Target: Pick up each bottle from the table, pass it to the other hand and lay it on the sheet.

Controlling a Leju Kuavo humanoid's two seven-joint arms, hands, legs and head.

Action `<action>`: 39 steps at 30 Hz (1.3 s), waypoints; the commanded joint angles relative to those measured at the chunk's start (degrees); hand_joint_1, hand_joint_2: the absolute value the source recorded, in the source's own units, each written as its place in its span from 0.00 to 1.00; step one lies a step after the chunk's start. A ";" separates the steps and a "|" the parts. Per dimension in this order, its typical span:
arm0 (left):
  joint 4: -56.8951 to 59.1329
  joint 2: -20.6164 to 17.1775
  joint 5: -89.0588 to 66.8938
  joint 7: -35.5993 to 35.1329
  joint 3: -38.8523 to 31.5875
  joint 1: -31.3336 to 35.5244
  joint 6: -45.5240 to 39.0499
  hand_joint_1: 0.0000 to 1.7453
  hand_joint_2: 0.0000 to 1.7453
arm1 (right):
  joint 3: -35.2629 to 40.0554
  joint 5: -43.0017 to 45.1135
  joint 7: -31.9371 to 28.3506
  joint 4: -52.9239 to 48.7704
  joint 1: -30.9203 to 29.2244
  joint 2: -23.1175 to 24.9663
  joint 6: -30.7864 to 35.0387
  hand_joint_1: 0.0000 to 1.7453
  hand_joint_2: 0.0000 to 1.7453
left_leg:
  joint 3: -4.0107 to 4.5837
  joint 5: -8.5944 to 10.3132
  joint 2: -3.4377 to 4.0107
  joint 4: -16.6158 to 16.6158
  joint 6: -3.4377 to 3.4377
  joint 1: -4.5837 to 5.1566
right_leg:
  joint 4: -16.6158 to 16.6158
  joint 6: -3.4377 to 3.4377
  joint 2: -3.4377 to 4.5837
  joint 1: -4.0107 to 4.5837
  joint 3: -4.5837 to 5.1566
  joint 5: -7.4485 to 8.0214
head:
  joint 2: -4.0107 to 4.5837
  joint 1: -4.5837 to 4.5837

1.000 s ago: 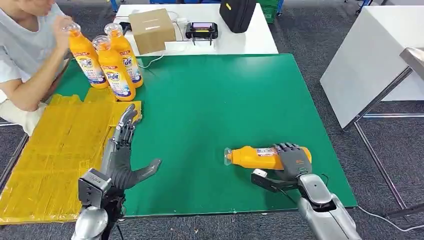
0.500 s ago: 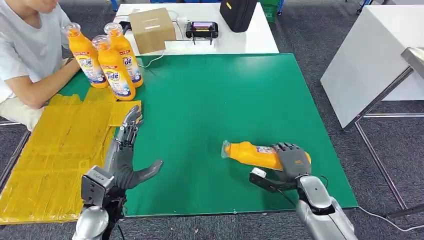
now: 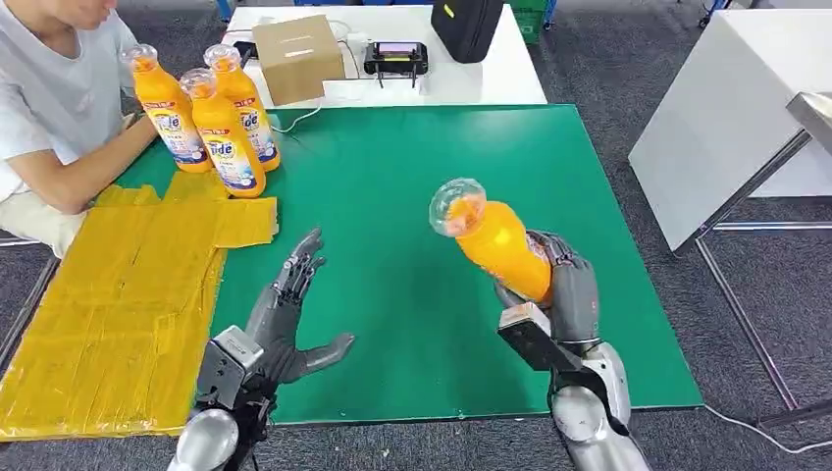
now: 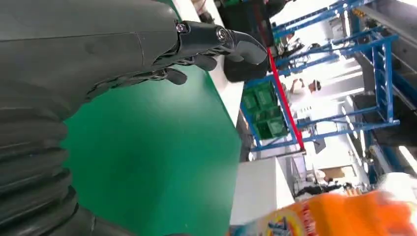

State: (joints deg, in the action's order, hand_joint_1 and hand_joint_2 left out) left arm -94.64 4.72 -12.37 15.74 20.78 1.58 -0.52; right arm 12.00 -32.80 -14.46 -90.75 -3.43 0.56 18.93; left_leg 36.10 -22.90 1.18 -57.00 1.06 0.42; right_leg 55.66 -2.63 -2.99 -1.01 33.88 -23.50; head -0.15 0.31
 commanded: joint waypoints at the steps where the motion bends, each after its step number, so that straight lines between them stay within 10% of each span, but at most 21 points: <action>1: 5.90 -1.47 0.99 -0.32 2.76 3.70 -0.18 0.00 1.00 | 2.06 5.29 -1.48 5.01 -4.09 4.44 -2.53 1.00 1.00 | -0.18 -0.05 0.02 0.03 -0.09 -0.08 | -0.05 0.10 0.24 0.06 -0.17 -0.03 | 0.00 0.00; 39: 10.61 -1.34 7.27 -0.51 4.77 9.84 0.77 0.00 1.00 | 28.59 4.54 -3.45 26.10 -11.19 8.43 -10.57 0.97 1.00 | -0.24 -0.05 -0.05 0.05 -0.15 -0.17 | -0.05 0.13 0.20 0.11 -0.25 -0.08 | 0.00 0.02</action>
State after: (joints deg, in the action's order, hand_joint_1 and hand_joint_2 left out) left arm -89.02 4.55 -5.99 15.30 23.74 7.88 0.15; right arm 34.07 -26.31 -17.68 -71.17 -11.03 10.10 8.24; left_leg 36.16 -22.87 1.17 -57.00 1.01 0.33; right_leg 55.69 -2.61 -3.00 -0.94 33.94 -23.51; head -0.15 0.33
